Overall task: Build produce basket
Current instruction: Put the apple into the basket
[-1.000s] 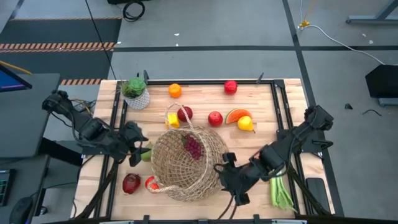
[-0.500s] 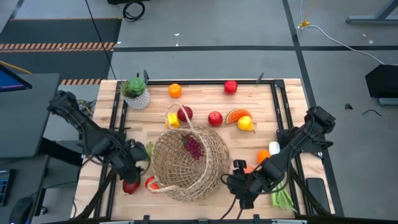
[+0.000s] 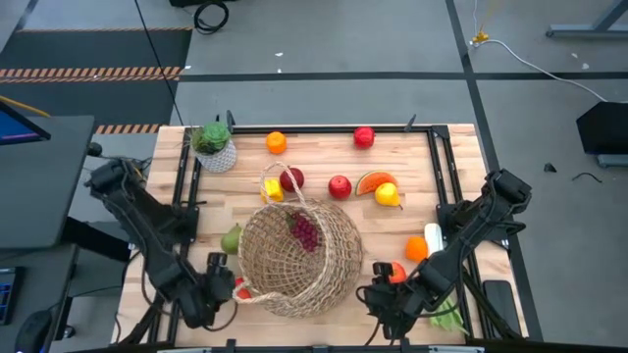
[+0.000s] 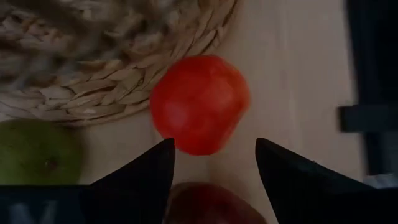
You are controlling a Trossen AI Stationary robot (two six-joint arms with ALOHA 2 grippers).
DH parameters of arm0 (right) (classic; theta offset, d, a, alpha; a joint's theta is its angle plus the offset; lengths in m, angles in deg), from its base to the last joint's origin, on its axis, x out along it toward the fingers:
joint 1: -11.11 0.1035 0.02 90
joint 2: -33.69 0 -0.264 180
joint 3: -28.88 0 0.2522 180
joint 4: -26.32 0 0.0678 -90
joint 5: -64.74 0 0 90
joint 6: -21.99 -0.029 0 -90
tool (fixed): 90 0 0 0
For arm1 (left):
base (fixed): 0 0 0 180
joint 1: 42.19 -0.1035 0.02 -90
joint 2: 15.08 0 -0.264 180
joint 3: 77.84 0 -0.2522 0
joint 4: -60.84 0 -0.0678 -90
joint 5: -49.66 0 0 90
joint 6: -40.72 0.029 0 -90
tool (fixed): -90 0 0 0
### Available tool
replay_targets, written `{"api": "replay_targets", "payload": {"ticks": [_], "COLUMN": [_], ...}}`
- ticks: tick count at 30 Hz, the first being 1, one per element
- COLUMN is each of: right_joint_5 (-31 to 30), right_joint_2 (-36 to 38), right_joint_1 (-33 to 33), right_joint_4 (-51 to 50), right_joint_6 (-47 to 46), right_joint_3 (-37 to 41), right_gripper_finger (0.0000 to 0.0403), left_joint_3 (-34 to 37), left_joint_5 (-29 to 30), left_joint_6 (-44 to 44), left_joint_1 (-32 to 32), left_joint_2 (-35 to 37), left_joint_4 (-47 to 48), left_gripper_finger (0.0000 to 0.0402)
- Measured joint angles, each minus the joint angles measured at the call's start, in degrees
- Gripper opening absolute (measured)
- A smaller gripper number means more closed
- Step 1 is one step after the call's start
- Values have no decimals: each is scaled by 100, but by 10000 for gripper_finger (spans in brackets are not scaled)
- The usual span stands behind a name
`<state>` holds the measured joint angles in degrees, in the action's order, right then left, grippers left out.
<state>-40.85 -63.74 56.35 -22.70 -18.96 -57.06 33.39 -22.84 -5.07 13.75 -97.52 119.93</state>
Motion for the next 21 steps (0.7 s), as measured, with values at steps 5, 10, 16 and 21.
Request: {"api": "replay_targets", "payload": {"ticks": [5,10,16,21], "right_joint_5": [10,23,23,23], "right_joint_2": [0,0,0,0], "right_joint_1": [18,74,119,135], "right_joint_4": [20,63,104,117], "right_joint_6": [-3,-4,-4,-4], "right_joint_3": [0,0,0,0], "right_gripper_finger": [208,208,208,208], "left_joint_3": [2,2,2,2], "left_joint_5": [173,647,820,844], "left_joint_6": [36,16,0,294], "left_joint_1": [32,152,293,268], "left_joint_2": [-421,-431,-421,-423], "left_joint_4": [24,-21,-166,-560], "left_gripper_finger": [237,261,302,333]}}
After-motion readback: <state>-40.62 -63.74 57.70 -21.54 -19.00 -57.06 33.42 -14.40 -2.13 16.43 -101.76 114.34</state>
